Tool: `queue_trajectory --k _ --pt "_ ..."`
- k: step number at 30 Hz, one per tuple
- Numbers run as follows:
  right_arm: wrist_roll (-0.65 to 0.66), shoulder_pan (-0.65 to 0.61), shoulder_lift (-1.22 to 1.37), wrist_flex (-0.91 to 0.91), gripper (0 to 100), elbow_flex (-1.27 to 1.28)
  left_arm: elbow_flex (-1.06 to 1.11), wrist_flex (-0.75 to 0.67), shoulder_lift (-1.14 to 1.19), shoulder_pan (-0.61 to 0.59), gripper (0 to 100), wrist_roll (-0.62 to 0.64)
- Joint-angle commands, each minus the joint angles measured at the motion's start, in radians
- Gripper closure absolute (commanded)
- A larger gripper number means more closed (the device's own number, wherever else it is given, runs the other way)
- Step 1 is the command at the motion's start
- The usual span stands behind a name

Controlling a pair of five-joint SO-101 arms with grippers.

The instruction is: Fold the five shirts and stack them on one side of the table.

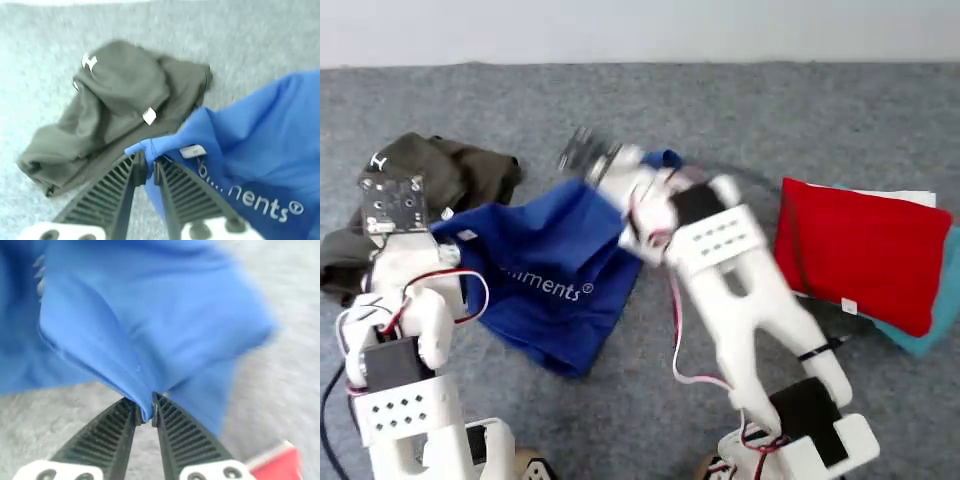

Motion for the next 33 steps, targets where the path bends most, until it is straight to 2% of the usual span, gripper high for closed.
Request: queue_trajectory --k 1,5,12,17,20,23,28,33 --pt "-0.117 0.073 -0.062 0.134 99.0 -0.367 -0.295 0.101 -0.003 0.009 99 0.012" --pt "-0.258 0.114 -0.059 0.223 99.0 -0.71 -0.568 0.173 0.025 0.011 99 0.012" --pt "-0.374 0.117 -0.058 0.232 99.0 -1.192 -1.106 0.402 0.137 0.011 99 0.012" --pt "-0.4 0.125 -0.071 0.205 99.0 -1.363 -1.454 0.582 0.241 0.011 99 0.012" --pt "-0.405 0.183 -0.133 0.14 99.0 -1.376 -1.623 0.694 0.285 0.011 99 0.011" --pt "-0.405 0.248 -0.211 0.084 99.0 -1.375 -1.699 0.703 0.278 0.003 98 0.003" --pt "-0.407 0.335 -0.291 0.01 99.0 -1.277 -1.705 0.703 0.256 0.003 98 -0.011" --pt "-0.4 0.323 -0.28 -0.045 99.0 -1.019 -1.552 0.701 0.258 0.009 98 -0.014"
